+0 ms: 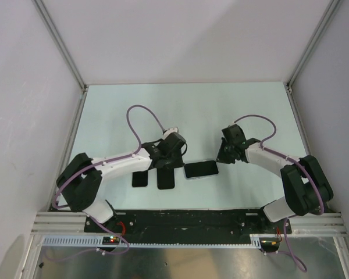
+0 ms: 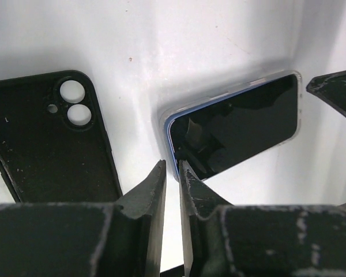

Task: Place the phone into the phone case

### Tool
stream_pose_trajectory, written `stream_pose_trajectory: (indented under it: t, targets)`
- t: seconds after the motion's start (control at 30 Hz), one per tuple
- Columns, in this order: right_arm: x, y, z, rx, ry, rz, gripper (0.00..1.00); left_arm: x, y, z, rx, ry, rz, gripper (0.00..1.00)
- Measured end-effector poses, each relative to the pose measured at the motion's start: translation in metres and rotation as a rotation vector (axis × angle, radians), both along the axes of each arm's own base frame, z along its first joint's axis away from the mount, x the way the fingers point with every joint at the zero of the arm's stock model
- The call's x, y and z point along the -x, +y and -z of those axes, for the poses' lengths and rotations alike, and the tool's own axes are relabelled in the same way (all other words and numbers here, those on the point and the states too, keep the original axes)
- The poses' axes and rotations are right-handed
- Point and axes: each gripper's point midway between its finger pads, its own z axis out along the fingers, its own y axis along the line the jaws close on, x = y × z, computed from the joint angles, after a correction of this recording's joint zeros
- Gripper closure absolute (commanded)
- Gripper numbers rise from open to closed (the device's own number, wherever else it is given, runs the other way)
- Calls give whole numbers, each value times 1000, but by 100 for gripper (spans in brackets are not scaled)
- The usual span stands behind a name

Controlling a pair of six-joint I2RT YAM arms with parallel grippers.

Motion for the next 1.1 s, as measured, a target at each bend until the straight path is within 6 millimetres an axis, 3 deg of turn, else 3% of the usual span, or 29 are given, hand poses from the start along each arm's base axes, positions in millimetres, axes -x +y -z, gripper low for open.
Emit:
stream_pose_trajectory:
  t: [0.2,0.47,1.1]
  targets:
    - [2,-1,-6,2,-10,-10,88,7,-4,-5,17,-2,22,87]
    - [3,-2,-18,-10,-42,-15,81,21,-11,12,-8,48,67,88]
    - [23,-10,5,8,11,-21,77,27,-20,28,-16,95,94,89]
